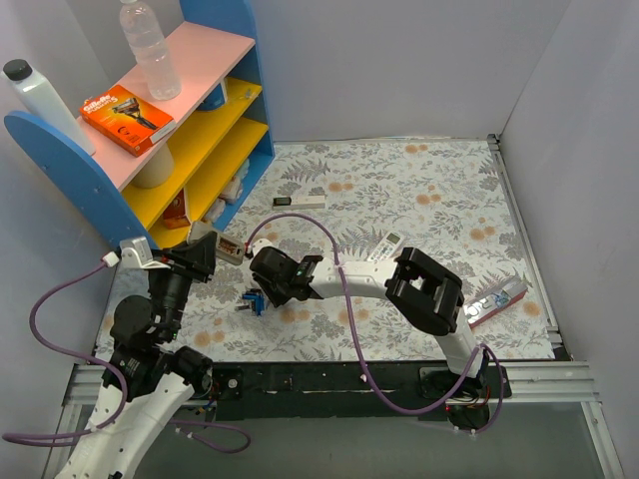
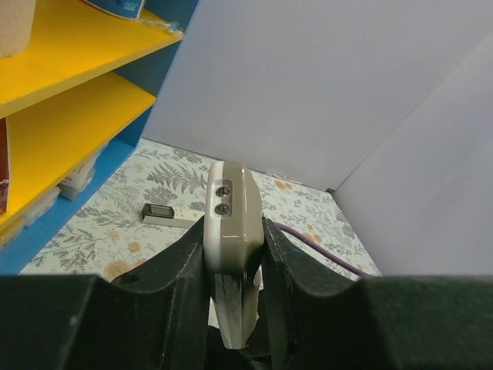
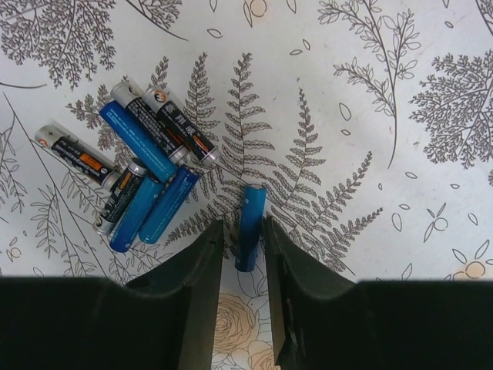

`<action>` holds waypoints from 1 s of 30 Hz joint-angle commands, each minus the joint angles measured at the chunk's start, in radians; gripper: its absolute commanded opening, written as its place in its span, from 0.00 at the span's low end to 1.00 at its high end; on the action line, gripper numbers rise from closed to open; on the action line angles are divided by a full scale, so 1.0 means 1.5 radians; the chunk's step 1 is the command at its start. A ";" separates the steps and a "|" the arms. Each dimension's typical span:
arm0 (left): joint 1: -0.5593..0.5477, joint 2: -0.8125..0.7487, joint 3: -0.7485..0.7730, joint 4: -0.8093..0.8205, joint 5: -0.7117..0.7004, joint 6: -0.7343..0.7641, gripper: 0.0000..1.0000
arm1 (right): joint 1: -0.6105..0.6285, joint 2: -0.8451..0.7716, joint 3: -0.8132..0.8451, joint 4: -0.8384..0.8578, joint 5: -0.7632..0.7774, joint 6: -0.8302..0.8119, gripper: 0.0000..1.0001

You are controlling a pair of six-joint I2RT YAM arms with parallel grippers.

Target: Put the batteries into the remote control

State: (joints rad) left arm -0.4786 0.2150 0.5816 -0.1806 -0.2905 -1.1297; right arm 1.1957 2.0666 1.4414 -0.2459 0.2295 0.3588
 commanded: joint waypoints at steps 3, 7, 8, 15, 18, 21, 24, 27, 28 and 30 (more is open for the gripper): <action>0.009 0.011 -0.001 0.006 0.010 -0.001 0.00 | 0.011 -0.015 -0.019 -0.079 0.014 -0.017 0.36; 0.010 0.012 -0.002 0.007 0.010 -0.002 0.00 | 0.018 -0.010 -0.018 -0.096 0.030 -0.020 0.36; 0.010 0.013 -0.001 0.006 0.011 -0.002 0.00 | 0.020 -0.009 -0.017 -0.099 0.036 -0.021 0.36; 0.012 0.018 -0.003 0.008 0.015 -0.002 0.00 | 0.022 -0.001 -0.011 -0.107 0.058 -0.030 0.32; 0.014 0.020 -0.002 0.007 0.017 -0.004 0.00 | 0.024 -0.001 -0.013 -0.101 0.056 -0.042 0.29; 0.014 0.023 -0.004 0.008 0.021 -0.006 0.00 | 0.027 -0.006 -0.019 -0.094 0.051 -0.055 0.20; 0.013 0.026 -0.006 0.011 0.026 -0.015 0.00 | 0.027 -0.014 -0.030 -0.091 0.051 -0.060 0.09; 0.013 0.030 -0.015 0.020 0.041 -0.035 0.00 | 0.027 -0.029 -0.051 -0.089 0.062 -0.062 0.01; 0.013 0.033 -0.020 0.024 0.047 -0.043 0.00 | 0.027 -0.036 -0.058 -0.084 0.064 -0.063 0.01; 0.014 0.039 -0.031 0.039 0.072 -0.068 0.00 | 0.028 -0.064 -0.090 -0.073 0.072 -0.068 0.01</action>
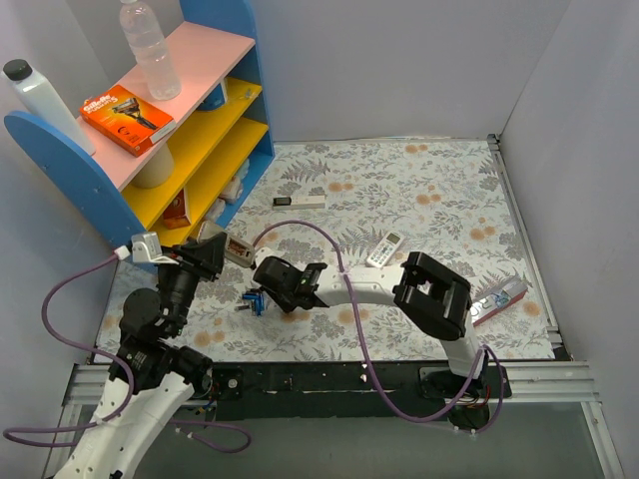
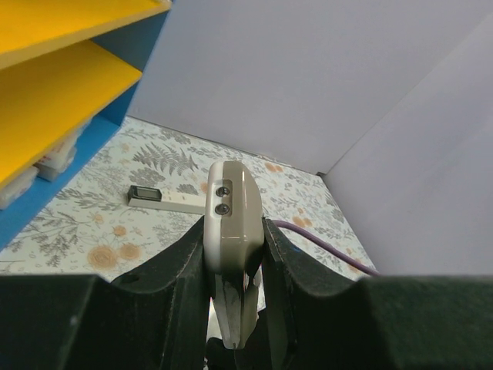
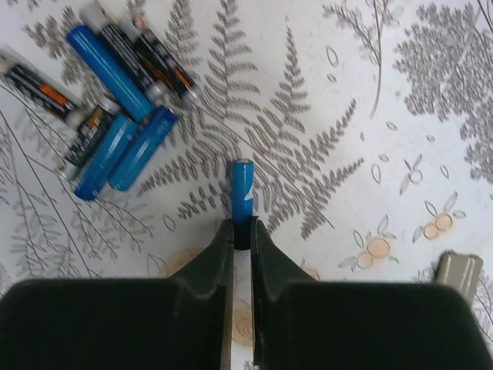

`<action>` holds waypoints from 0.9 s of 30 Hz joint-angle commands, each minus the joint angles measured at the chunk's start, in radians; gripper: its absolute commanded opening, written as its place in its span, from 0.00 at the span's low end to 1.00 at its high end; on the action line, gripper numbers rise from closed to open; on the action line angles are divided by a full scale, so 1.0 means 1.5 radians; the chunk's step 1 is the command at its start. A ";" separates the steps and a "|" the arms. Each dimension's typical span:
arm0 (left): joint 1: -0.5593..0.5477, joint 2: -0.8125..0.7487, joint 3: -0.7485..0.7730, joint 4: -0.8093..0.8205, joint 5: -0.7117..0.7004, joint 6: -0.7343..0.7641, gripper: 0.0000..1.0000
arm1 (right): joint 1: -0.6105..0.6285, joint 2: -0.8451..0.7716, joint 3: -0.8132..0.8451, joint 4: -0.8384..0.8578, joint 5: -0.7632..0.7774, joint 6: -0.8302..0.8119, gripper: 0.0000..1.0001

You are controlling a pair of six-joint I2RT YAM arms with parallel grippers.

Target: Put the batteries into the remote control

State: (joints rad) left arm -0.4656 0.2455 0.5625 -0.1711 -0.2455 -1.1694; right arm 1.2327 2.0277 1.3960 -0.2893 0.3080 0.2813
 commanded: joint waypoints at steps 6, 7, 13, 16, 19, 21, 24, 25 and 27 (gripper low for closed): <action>0.006 0.033 -0.088 0.102 0.128 -0.100 0.00 | 0.002 -0.136 -0.142 -0.023 0.058 -0.020 0.01; 0.006 0.033 -0.103 0.111 0.139 -0.121 0.00 | 0.000 -0.149 -0.168 -0.023 0.064 -0.020 0.01; 0.005 0.064 -0.187 0.234 0.222 -0.179 0.00 | -0.012 -0.254 -0.245 -0.021 0.084 -0.010 0.01; 0.005 0.091 -0.210 0.285 0.253 -0.199 0.00 | -0.023 -0.316 -0.279 -0.027 0.087 -0.007 0.01; 0.006 0.118 -0.248 0.347 0.277 -0.224 0.00 | -0.029 -0.374 -0.293 -0.049 0.099 -0.006 0.01; 0.005 0.134 -0.269 0.387 0.293 -0.240 0.00 | -0.030 -0.413 -0.293 -0.065 0.113 -0.007 0.01; 0.006 0.173 -0.287 0.435 0.304 -0.249 0.00 | -0.030 -0.457 -0.289 -0.084 0.108 -0.013 0.01; 0.005 0.197 -0.292 0.449 0.309 -0.253 0.00 | -0.030 -0.465 -0.283 -0.090 0.100 -0.018 0.01; 0.006 0.222 -0.301 0.500 0.325 -0.255 0.00 | -0.030 -0.482 -0.277 -0.090 0.077 -0.021 0.01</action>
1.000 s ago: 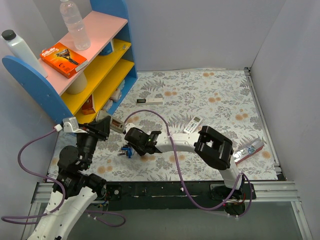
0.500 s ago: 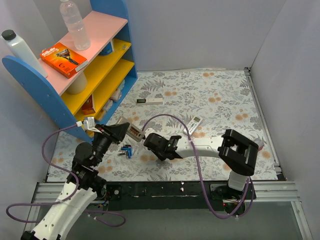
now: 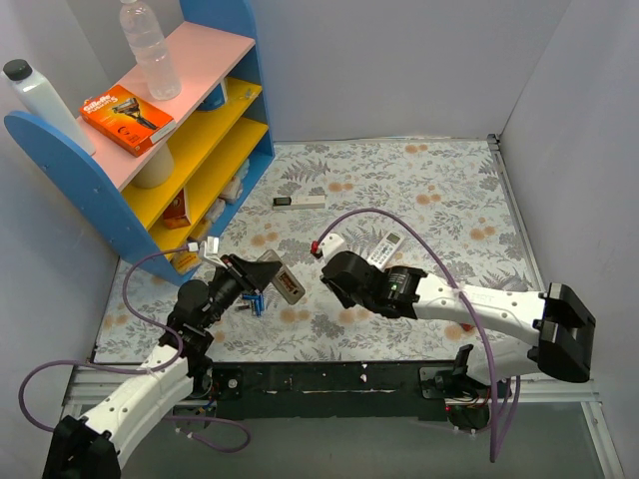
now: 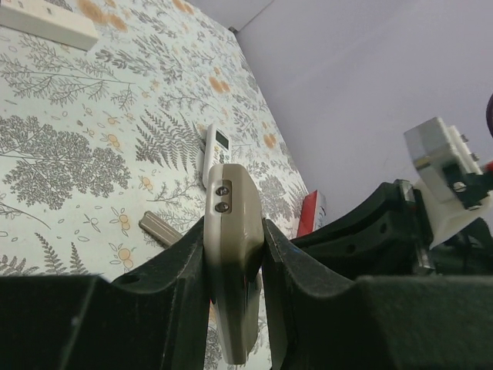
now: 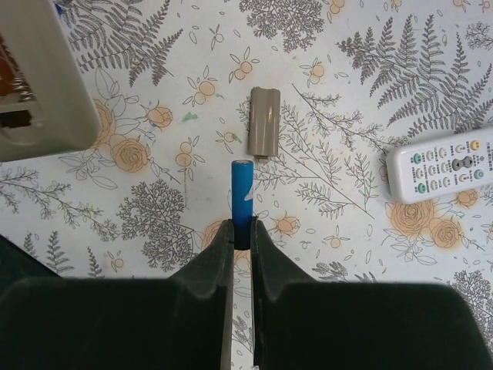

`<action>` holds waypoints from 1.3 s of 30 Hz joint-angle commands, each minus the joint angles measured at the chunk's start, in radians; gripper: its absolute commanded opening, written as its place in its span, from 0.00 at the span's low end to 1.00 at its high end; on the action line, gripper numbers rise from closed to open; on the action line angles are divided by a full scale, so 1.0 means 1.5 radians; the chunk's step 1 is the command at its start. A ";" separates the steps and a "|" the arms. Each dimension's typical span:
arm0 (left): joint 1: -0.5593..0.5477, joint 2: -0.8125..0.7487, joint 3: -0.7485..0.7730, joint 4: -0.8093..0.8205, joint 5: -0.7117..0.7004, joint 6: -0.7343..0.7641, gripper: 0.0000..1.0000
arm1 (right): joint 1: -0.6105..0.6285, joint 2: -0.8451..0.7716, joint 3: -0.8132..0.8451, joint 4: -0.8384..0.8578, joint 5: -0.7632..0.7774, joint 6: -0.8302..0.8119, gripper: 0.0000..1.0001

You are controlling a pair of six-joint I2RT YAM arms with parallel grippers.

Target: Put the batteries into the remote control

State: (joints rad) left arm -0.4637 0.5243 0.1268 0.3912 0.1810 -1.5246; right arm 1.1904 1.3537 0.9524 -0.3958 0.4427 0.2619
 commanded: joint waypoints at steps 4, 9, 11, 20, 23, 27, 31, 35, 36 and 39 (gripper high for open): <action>0.003 0.115 -0.026 0.221 0.062 -0.036 0.00 | -0.001 -0.036 0.055 -0.019 -0.062 -0.010 0.01; 0.004 0.217 -0.033 0.349 0.083 -0.045 0.00 | 0.001 -0.028 0.086 -0.008 -0.100 -0.004 0.01; 0.004 0.242 -0.036 0.393 0.088 -0.044 0.00 | 0.002 -0.024 0.099 -0.002 -0.111 -0.003 0.01; 0.003 0.318 -0.034 0.490 0.096 -0.052 0.00 | 0.002 0.031 0.148 0.003 -0.140 0.016 0.01; 0.004 0.323 -0.035 0.498 0.096 -0.053 0.00 | 0.003 0.042 0.160 0.006 -0.146 0.020 0.01; 0.003 0.323 -0.037 0.505 0.099 -0.056 0.00 | 0.003 0.065 0.175 0.003 -0.151 0.022 0.01; 0.003 0.324 -0.044 0.514 0.098 -0.060 0.00 | 0.002 0.076 0.186 0.003 -0.161 0.023 0.01; 0.003 0.328 -0.049 0.533 0.105 -0.066 0.00 | 0.003 0.085 0.192 0.003 -0.163 0.024 0.01; 0.004 0.330 -0.050 0.536 0.105 -0.070 0.00 | 0.003 0.088 0.193 0.001 -0.163 0.026 0.01; 0.003 0.332 -0.055 0.547 0.109 -0.082 0.00 | 0.003 0.091 0.195 0.003 -0.162 0.030 0.01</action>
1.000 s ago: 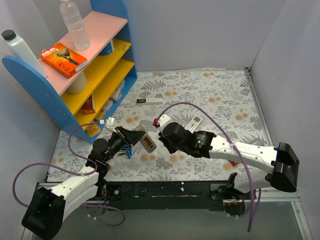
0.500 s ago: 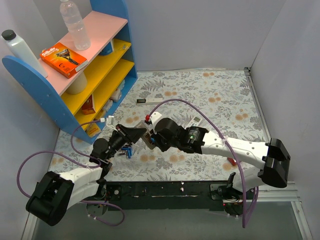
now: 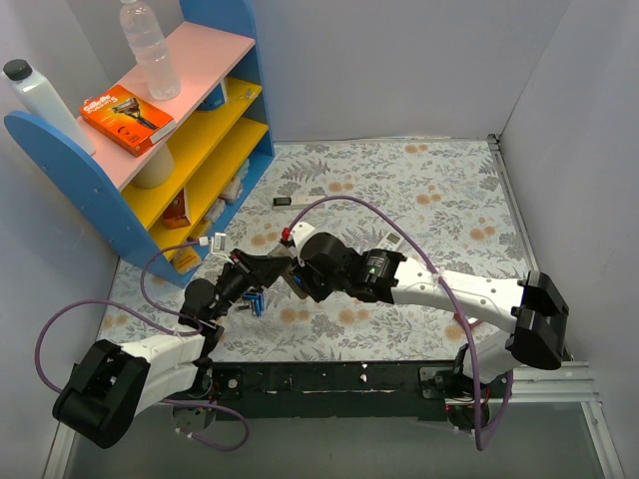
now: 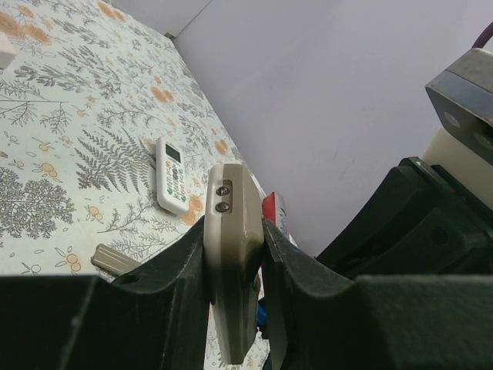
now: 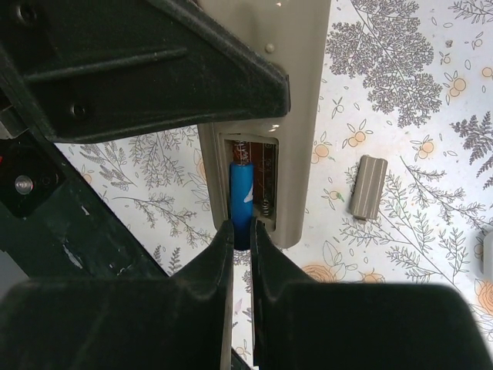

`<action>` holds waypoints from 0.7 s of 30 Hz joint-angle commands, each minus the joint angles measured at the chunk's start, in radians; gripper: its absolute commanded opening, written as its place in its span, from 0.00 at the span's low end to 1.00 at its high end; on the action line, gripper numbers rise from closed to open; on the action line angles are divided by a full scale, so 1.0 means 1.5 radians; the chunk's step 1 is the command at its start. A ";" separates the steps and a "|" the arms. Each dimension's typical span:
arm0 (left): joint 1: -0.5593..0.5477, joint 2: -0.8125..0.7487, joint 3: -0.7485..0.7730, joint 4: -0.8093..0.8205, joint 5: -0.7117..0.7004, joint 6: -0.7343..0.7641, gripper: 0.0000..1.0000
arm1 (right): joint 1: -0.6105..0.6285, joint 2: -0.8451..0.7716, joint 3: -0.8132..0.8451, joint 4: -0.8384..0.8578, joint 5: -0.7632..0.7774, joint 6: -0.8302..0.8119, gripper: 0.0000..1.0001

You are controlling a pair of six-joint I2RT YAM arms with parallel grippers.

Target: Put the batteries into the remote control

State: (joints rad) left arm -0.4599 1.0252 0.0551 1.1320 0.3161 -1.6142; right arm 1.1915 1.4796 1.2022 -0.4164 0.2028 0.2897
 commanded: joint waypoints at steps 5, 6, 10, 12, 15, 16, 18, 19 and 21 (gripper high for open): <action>0.001 -0.001 -0.016 0.077 0.017 -0.045 0.00 | 0.001 0.007 0.027 0.032 -0.008 0.026 0.01; 0.000 0.001 -0.017 0.081 0.018 -0.049 0.00 | 0.002 0.007 0.026 0.035 -0.010 0.028 0.01; 0.000 0.011 -0.020 0.105 0.024 -0.071 0.00 | 0.001 0.008 0.026 0.045 -0.021 0.032 0.01; 0.000 0.018 -0.022 0.121 0.024 -0.082 0.00 | 0.002 0.009 0.027 0.051 -0.029 0.033 0.01; -0.001 0.030 -0.024 0.137 0.025 -0.096 0.00 | 0.001 0.013 0.027 0.053 -0.037 0.033 0.01; -0.003 0.032 -0.024 0.141 0.026 -0.098 0.00 | 0.002 0.014 0.029 0.052 -0.039 0.033 0.01; -0.004 0.041 -0.025 0.154 0.025 -0.109 0.00 | 0.002 0.015 0.031 0.051 -0.045 0.033 0.01; -0.005 0.042 -0.025 0.157 0.021 -0.113 0.00 | 0.002 0.015 0.033 0.049 -0.047 0.033 0.03; -0.006 0.047 -0.028 0.164 0.018 -0.122 0.00 | 0.002 0.015 0.034 0.046 -0.050 0.033 0.04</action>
State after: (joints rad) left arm -0.4553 1.0966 0.0399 1.2293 0.3233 -1.7222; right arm 1.1900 1.4818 1.2083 -0.3916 0.1799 0.3267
